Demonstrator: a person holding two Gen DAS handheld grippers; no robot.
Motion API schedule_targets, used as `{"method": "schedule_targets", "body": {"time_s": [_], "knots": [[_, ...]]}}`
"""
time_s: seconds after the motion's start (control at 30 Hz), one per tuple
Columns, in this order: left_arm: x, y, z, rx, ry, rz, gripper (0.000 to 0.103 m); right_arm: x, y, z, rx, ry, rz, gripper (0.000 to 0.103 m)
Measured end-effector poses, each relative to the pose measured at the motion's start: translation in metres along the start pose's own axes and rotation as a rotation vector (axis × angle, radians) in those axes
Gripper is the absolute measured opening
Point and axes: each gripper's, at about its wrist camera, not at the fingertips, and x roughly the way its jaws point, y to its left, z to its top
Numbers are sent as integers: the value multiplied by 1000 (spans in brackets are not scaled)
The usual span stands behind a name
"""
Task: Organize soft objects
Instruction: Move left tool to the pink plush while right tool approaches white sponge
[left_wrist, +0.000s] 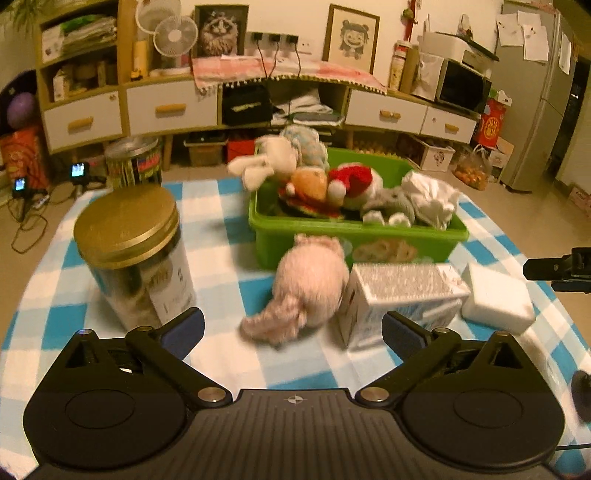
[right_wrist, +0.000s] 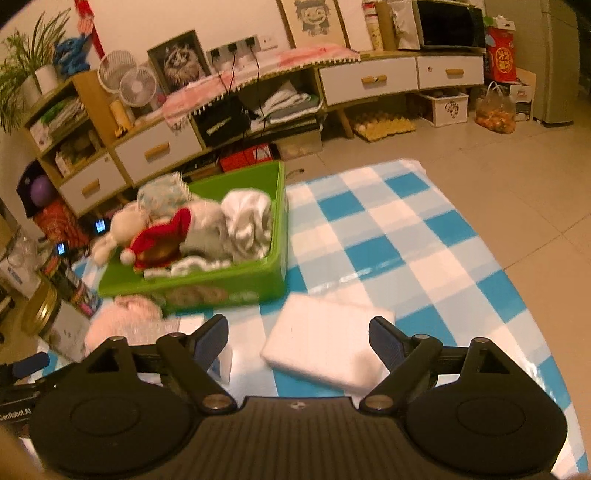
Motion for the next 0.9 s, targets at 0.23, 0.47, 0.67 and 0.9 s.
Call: {"method": "schedule_targets", "body": {"time_s": [0.23,0.47,0.67,0.9], "knots": [[10,8,-19,0,14,22,98,10,-1,-24,-21,75,-45,67],[25,20,-19,-101,1,-9,98,23,-15,-28,60,124,-79,67],[30,30,-13,-222,-29,-43,94,28,-25,-25,140,128,-100,67],[37,34,-7,-292,-35,-77,81,35,-39,-24,241,140,-85,67]]}}
